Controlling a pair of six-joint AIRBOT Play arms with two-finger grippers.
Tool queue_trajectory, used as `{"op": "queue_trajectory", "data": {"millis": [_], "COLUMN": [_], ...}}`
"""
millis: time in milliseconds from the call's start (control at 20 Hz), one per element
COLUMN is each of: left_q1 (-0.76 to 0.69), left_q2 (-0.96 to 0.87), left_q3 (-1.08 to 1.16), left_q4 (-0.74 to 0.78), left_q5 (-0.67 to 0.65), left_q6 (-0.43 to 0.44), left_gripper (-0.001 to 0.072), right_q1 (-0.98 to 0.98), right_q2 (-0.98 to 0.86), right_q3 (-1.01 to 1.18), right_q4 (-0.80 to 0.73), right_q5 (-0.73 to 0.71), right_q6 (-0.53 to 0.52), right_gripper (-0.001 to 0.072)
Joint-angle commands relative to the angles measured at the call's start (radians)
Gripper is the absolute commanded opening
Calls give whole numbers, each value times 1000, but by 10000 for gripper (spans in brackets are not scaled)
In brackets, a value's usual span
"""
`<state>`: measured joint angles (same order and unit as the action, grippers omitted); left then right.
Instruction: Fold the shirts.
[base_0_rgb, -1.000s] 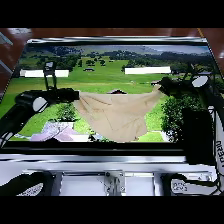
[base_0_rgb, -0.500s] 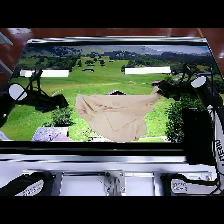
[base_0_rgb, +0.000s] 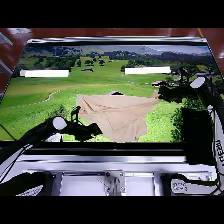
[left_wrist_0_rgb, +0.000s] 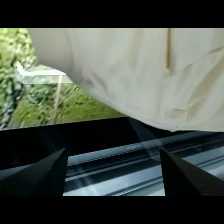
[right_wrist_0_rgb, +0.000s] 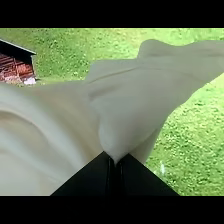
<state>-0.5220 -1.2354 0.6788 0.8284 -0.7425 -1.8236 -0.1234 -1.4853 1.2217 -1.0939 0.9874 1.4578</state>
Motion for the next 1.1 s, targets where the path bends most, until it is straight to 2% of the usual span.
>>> {"op": "queue_trajectory", "data": {"millis": [0, 200, 350, 400, 450, 550, 600, 750, 900, 1050], "left_q1": [-74, -80, -77, -71, -61, -32, -20, 40, 138, 257], "left_q2": [-128, -235, -278, -277, -269, -219, -163, 111, 409, 592], "left_q3": [10, 124, 163, 162, 167, 183, 193, 278, 494, 761], "left_q4": [-143, -159, -159, -155, -155, -127, -62, 294, 623, 698], "left_q5": [158, 182, 182, 174, 134, 54, 34, -61, -156, -157], "left_q6": [6, 34, 32, 72, 157, 254, 250, 119, -23, -40], "left_gripper": [720, 704, 285, 120, 38, 34, 33, 33, 34, 34], "right_q1": [0, 0, 0, 0, 0, 0, -1, -10, -22, -23], "right_q2": [1, 1, 1, 1, 1, 2, 6, 73, 209, 404], "right_q3": [1, 1, 1, 1, 1, 1, 1, 2, 59, 197], "right_q4": [-19, -20, -18, -16, -15, -14, -12, -10, 3, 56], "right_q5": [8, 7, 8, 11, 14, 20, 26, 25, 25, -23], "right_q6": [-25, -27, -27, -26, -26, -26, -26, -27, -27, -31], "right_gripper": [58, 58, 58, 58, 58, 58, 58, 58, 58, 58]}}
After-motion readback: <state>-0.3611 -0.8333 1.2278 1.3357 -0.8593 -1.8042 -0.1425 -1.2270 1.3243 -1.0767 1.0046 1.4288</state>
